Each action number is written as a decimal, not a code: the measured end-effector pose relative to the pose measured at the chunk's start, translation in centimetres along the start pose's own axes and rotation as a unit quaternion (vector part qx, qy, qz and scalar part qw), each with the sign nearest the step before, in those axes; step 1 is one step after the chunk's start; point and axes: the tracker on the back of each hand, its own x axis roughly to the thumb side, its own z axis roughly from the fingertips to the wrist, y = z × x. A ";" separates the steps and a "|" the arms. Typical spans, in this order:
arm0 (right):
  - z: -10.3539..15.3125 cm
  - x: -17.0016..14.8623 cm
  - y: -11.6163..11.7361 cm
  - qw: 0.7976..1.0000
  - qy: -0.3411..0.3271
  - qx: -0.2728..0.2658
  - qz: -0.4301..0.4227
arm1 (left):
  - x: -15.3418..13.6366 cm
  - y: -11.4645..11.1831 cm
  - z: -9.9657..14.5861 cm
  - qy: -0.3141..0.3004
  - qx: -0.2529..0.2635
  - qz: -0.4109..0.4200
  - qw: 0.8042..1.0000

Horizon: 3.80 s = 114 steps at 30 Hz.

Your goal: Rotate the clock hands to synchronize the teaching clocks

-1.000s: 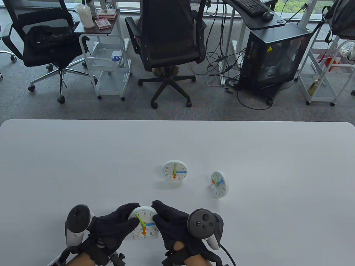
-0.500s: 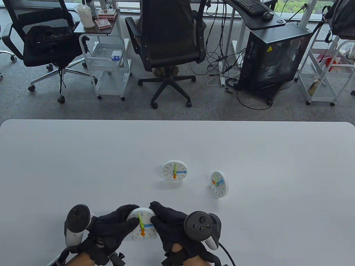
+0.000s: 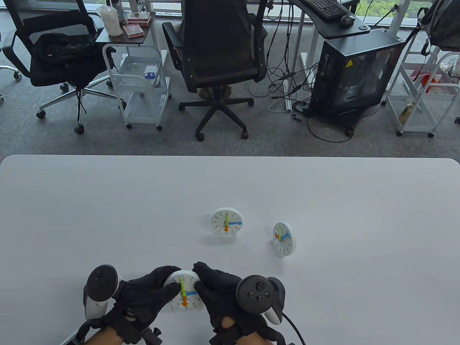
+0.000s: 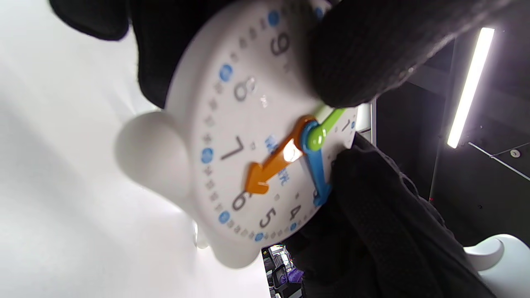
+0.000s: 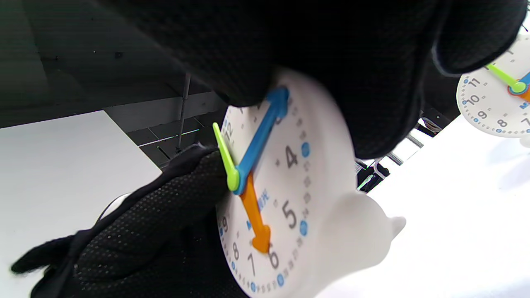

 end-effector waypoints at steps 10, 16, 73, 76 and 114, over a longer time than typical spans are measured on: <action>-0.2 0.4 0.0 0.995 -0.048 0.021 0.085 | 0.8 0.4 -0.4 0.013 -0.064 -0.133 0.989; -0.6 -0.4 -0.2 0.991 -0.032 0.051 0.119 | 0.6 0.9 -0.4 0.035 -0.057 -0.177 0.982; -0.8 -5.6 -8.2 0.955 0.126 -0.215 0.159 | -8.3 3.2 -16.3 0.199 0.105 -0.225 0.948; -0.8 -5.7 -8.3 0.954 0.127 -0.220 0.161 | -8.0 3.6 -15.7 0.188 0.115 -0.227 0.949; 2.2 -16.8 -9.0 0.899 0.352 -0.200 0.170 | -1.1 -0.3 -0.9 0.060 -0.034 -0.191 0.979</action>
